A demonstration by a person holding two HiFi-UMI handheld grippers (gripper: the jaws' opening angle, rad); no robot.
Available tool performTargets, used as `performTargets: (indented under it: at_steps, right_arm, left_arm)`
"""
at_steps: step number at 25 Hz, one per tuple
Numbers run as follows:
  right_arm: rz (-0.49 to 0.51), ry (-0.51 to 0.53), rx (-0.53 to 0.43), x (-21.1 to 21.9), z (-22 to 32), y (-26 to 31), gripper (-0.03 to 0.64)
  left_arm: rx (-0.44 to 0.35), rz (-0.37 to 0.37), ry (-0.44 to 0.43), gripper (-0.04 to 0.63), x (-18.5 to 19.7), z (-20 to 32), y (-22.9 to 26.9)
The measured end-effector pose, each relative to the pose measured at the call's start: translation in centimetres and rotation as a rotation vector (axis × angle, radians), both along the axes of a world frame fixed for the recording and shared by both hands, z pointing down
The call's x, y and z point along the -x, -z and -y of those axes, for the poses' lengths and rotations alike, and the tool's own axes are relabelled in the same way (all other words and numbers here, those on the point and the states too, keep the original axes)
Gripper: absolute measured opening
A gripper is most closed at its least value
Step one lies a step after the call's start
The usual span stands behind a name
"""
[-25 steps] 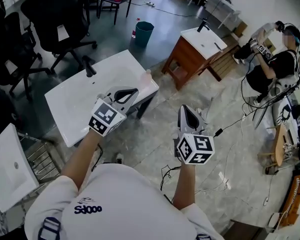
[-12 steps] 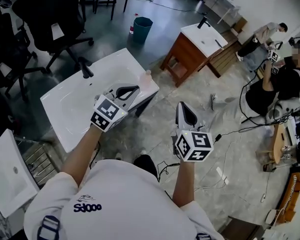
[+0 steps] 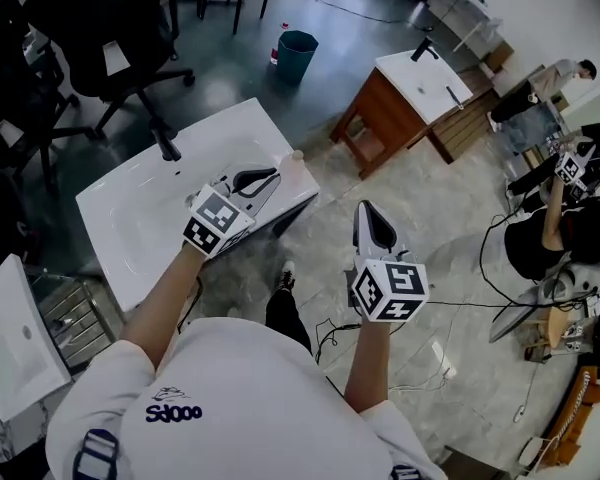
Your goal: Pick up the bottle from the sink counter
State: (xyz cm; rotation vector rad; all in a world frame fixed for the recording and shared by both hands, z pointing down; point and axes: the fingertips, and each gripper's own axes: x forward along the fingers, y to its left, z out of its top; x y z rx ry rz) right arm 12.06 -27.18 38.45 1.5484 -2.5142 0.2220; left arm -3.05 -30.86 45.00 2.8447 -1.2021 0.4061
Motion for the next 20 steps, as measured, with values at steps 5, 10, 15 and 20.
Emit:
performTargets:
  at_steps: [5, 10, 15, 20]
  right_arm:
    - [0.011, 0.039, 0.027, -0.2, 3.6, -1.0, 0.011]
    - [0.013, 0.073, 0.075, -0.7, 6.8, -2.7, 0.01]
    - [0.017, 0.109, 0.112, -1.7, 9.7, -4.7, 0.011]
    - [0.005, 0.161, 0.133, -1.8, 12.3, -6.2, 0.011]
  left_arm:
    - [0.022, 0.0, -0.006, 0.085, -0.9, 2.7, -1.8]
    - [0.083, 0.038, 0.011, 0.127, -1.6, 6.1, -5.4]
    - [0.156, 0.061, 0.011, 0.167, -3.0, 9.0, -9.9]
    - [0.183, 0.1, 0.026, 0.178, -3.7, 10.8, -13.3]
